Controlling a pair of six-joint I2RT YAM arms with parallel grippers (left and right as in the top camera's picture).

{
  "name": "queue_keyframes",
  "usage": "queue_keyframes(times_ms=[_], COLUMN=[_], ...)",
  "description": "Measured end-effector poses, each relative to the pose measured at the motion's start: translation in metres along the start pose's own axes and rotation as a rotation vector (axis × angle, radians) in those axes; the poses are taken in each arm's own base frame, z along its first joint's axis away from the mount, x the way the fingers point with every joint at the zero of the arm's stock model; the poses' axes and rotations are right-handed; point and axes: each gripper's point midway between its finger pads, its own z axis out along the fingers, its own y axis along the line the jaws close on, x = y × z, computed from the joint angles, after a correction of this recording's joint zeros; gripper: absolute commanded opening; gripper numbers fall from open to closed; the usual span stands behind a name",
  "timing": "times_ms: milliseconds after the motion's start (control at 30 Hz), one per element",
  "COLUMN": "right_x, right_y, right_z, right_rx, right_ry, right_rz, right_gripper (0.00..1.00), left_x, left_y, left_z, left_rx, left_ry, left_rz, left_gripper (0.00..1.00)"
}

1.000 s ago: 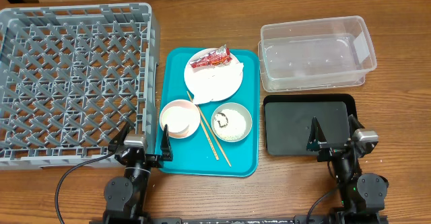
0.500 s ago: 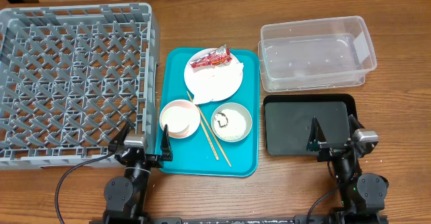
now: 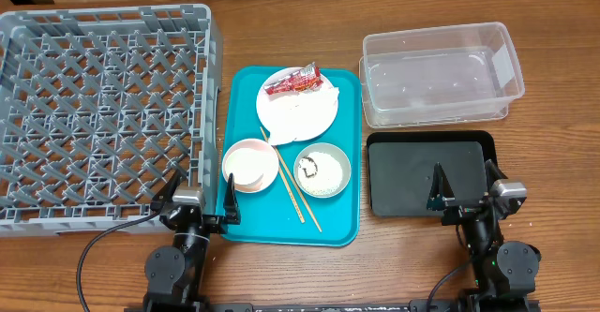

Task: Sort waste into correct bins and load items into the dishwasher
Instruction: 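Raise both arms from rest toward the tray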

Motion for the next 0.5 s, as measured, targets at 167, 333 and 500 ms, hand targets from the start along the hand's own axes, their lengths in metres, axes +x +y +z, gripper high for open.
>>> queue_keyframes(times_ms=[167,333,500], right_x=[0.0,0.0,0.0002], right_y=[-0.0001,0.0001,0.0001], right_z=[0.0,0.0,0.0], right_rx=[0.0,-0.001,-0.001], right_ry=[0.0,0.0,0.001], right_rz=[0.0,0.0,0.032], right_gripper=[1.0,1.0,1.0], left_x=[0.0,0.0,0.0008], left_y=[0.0,0.0,0.0], left_z=[0.0,0.0,-0.0001], left_rx=[0.0,0.0,0.0], left_ry=[0.0,0.0,0.004], left_rz=[0.0,0.0,-0.027], left_gripper=[1.0,1.0,1.0])
